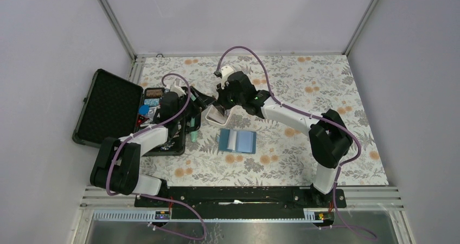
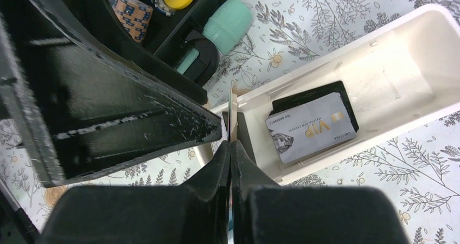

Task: Put the credit cards into the card holder
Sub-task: Pick up the credit card from the storage box.

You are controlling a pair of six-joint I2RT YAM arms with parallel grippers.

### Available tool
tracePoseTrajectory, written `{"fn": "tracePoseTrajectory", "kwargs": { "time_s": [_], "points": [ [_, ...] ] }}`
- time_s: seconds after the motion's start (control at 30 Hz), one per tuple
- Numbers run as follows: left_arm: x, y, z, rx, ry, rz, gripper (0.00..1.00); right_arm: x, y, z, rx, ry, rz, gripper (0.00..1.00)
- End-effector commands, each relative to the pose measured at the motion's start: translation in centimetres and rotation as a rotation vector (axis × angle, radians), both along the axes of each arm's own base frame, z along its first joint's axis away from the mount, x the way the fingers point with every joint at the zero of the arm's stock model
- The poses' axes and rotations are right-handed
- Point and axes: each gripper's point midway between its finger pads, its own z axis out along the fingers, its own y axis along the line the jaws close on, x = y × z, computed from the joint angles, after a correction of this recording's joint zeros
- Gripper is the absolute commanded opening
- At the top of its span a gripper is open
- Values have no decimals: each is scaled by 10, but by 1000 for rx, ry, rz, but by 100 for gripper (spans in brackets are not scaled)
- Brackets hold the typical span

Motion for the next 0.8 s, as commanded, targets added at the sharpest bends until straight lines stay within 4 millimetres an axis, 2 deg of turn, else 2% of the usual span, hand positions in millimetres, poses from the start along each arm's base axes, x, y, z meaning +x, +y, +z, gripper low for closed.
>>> {"fn": "tracePoseTrajectory", "kwargs": {
  "time_s": [0.0,0.17,0.43,0.57,0.77],
  "points": [
    [7,-4,32,-72,-118,1,75,4,0,-6,-21,-3,2,0],
    [8,-3,32,-92,-119,25,75,3,1,-10,-24,2,9,0],
    [15,-9,18,-86,-34,21,75,1,4,-13,-40,-12,27,0],
    [16,-12,8,-71,10,14,72,-3,7,-18,-66,-28,43,0],
    [15,-13,1,-74,35,13,62,-8,13,-24,-114,-56,69,0]
  ]
}}
